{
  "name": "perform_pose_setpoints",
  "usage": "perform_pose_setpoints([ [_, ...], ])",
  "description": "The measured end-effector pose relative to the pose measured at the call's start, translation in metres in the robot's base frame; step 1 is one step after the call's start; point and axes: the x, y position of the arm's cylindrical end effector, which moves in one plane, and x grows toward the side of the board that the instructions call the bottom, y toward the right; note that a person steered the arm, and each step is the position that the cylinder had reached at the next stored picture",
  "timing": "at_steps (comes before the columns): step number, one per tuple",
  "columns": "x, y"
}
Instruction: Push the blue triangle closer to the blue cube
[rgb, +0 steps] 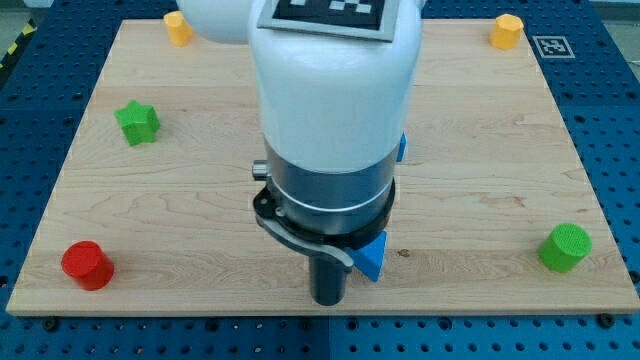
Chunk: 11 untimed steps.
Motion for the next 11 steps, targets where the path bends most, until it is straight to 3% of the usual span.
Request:
perform_pose_setpoints([
  [2, -0.029, 0.012],
  [3, 0.003, 0.016],
  [7, -0.034, 0.056],
  [11, -0.11, 0.108],
])
